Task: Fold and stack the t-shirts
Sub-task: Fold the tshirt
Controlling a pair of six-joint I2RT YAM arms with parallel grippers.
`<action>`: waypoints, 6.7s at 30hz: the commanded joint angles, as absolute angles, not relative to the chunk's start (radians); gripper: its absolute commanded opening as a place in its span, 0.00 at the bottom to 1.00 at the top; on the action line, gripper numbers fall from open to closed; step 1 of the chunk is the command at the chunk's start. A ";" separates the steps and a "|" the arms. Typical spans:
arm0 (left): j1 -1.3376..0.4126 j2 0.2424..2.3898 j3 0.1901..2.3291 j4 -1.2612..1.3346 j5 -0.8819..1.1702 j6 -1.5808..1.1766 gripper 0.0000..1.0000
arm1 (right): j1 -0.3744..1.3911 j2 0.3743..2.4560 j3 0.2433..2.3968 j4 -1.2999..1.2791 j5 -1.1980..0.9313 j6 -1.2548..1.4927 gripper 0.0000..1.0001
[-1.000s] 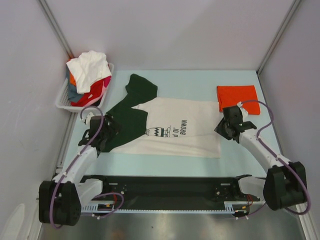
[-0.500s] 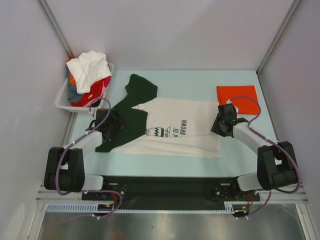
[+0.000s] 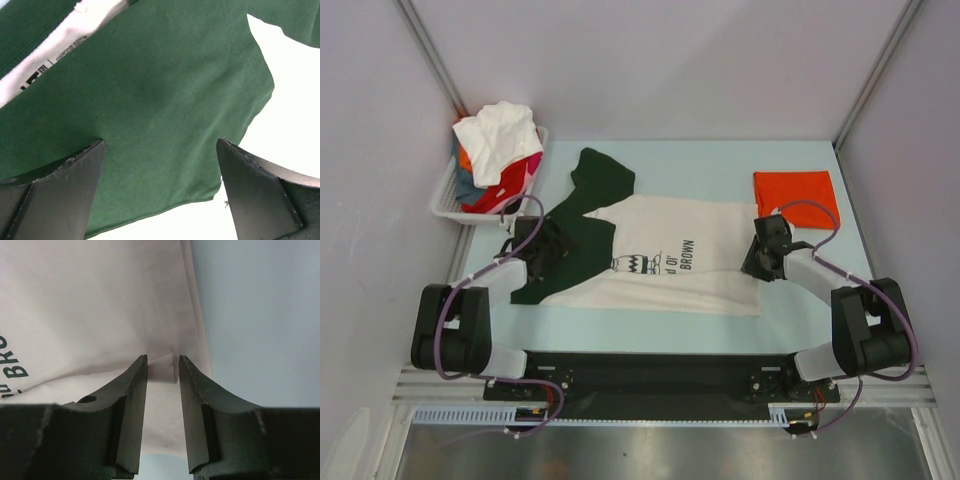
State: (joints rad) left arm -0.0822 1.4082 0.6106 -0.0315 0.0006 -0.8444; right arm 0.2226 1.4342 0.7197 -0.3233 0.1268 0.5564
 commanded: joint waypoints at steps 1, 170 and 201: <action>-0.086 1.437 0.635 -0.015 -0.029 -0.864 1.00 | 0.224 1.378 0.700 -0.314 0.147 0.548 0.37; -0.087 2.553 2.241 -0.207 -0.040 -0.643 0.00 | 0.066 2.083 1.511 -0.252 -0.098 0.419 0.02; -0.057 2.263 1.732 0.240 0.084 -0.543 0.07 | 0.055 1.888 1.410 -0.330 0.034 0.472 0.00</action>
State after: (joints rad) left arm -0.0628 2.3806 1.7878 0.1135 0.0475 -0.5713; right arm 0.0521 1.9511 1.4448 -0.3313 0.0444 0.4637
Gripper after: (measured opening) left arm 0.077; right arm 0.010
